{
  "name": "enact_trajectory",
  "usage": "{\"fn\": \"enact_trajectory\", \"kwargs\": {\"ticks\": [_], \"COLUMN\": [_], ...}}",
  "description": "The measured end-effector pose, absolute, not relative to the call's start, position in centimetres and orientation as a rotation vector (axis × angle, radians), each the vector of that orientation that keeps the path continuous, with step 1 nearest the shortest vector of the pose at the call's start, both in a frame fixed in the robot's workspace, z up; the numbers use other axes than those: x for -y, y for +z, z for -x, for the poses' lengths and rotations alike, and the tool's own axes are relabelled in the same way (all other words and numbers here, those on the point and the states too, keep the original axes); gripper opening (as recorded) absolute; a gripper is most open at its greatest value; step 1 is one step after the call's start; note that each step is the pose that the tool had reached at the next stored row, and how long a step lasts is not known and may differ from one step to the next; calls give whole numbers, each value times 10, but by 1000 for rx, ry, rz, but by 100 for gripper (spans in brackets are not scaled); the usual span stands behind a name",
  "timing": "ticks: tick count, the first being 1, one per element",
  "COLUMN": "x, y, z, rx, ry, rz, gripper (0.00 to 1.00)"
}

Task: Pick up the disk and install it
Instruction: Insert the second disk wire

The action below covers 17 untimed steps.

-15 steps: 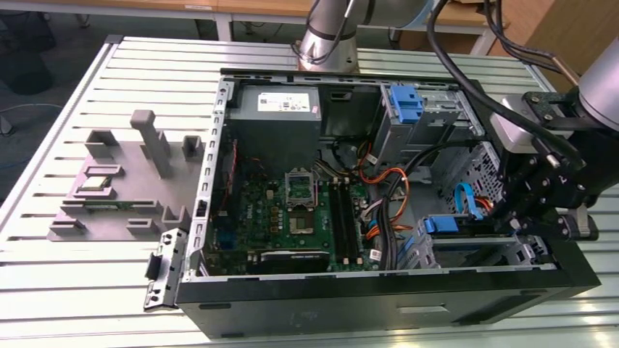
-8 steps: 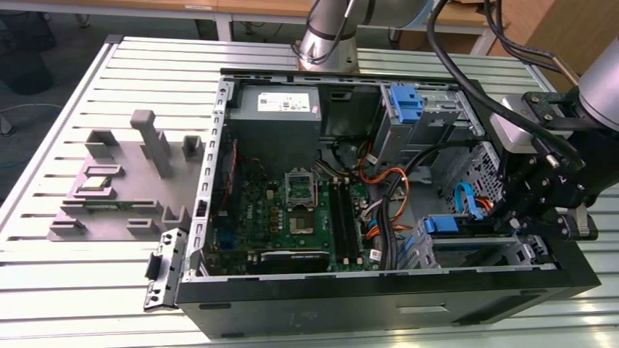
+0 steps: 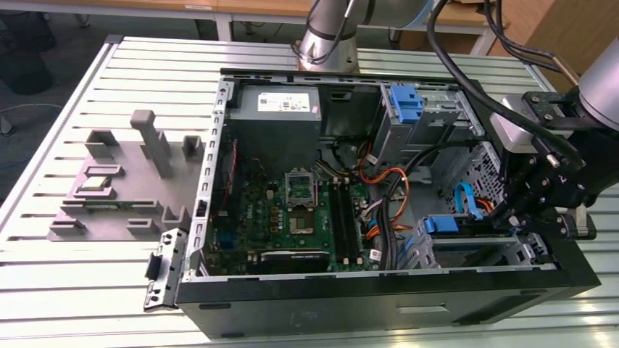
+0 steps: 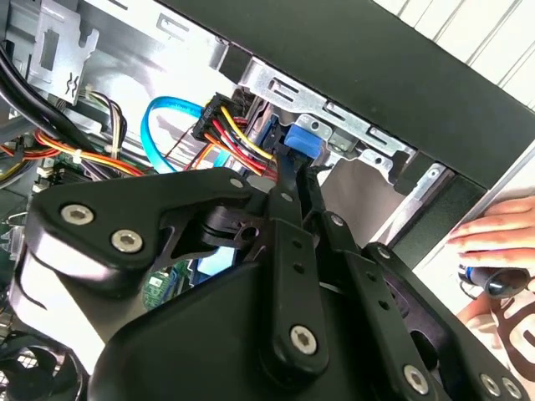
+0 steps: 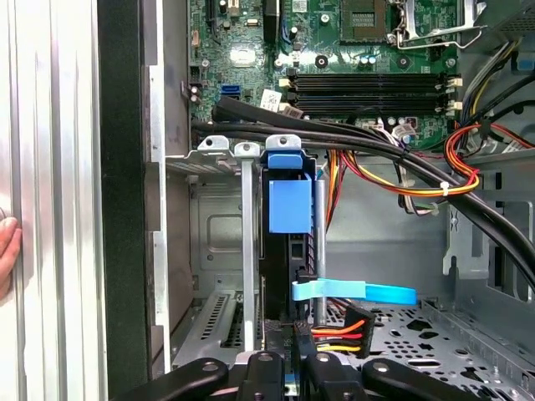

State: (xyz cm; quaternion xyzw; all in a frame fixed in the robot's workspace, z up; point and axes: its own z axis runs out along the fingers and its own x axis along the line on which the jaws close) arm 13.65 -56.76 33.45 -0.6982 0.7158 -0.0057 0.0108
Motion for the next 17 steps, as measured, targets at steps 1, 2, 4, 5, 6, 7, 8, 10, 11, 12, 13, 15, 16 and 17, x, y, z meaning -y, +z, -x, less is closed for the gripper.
{"fn": "enact_trajectory", "kwargs": {"ticks": [1,2,4,5,6,7,8,10,11,12,13,15,16,17], "x": [568,568,568,568,568,568,568,568,568,568,568,568,568,568], "y": [334,334,334,334,335,335,336,337,337,337,338,338,338,338], "z": [-137,-137,-137,-137,-137,-137,-137,-137,-137,-137,-137,-137,-137,-137], "rx": [-2233,-2233,-2233,-2233,-2233,-2233,-2233,-2233,-2233,-2233,-2233,-2233,-2233,-2232], "ry": [-18,-18,-18,-18,-17,-17,-18,-17,-17,-18,-18,-18,-17,-14], "rz": [2179,2179,2179,2179,2179,2179,2179,2179,2178,2179,2179,2179,2178,2177], "gripper": [17,17,17,17,17,17,17,17,17,17,16,16,16,16]}}
